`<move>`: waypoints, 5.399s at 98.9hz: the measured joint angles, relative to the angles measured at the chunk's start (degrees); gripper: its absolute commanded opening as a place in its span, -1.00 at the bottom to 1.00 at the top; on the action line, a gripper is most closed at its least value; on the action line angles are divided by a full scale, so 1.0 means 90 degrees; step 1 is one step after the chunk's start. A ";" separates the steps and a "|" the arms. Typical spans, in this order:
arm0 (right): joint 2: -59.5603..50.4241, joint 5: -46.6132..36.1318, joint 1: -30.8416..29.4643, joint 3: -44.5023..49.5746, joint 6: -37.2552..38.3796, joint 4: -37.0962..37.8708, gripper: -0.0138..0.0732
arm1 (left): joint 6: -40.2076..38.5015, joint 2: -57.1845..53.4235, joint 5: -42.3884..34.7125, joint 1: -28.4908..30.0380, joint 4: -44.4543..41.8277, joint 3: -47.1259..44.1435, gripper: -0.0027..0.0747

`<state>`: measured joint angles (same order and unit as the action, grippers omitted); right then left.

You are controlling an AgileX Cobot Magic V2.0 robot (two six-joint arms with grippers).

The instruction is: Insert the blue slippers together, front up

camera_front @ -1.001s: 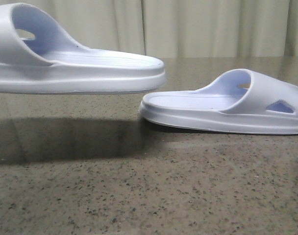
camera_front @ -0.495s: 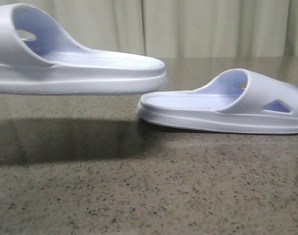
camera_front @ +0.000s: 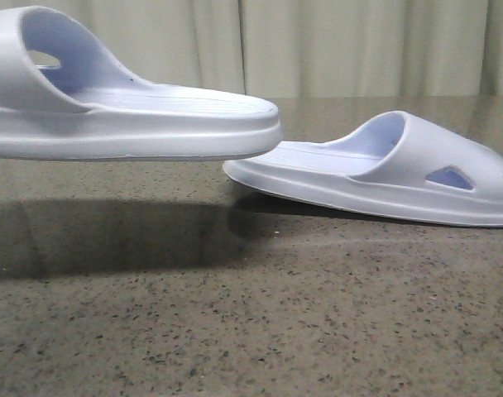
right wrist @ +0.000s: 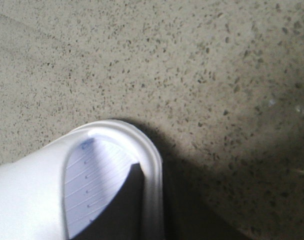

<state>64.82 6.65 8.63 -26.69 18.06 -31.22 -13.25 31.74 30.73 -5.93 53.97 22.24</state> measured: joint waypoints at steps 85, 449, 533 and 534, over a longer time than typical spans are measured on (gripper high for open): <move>-0.1575 0.0155 0.0000 -0.1704 -0.0256 0.0105 -0.93 | 0.0000 0.0000 0.0185 0.0000 0.0282 0.0000 -0.89; 0.0208 0.3702 0.0355 -0.1728 -0.7447 -0.6289 -0.93 | 0.1816 0.0000 0.0611 0.0012 0.3323 0.0011 -0.89; -0.0746 0.3164 -0.0169 -0.1728 -0.9121 -0.5797 -0.11 | 0.2033 0.0000 0.0702 0.0000 0.3419 0.0011 -0.89; -0.0802 0.3148 -0.0178 -0.1728 -0.9121 -0.5797 -0.11 | 0.2033 0.0000 0.0713 0.0000 0.3419 0.0011 -0.89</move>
<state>57.61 34.98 7.03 -42.25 -64.03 -83.38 5.05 31.74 37.15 -5.92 84.74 22.35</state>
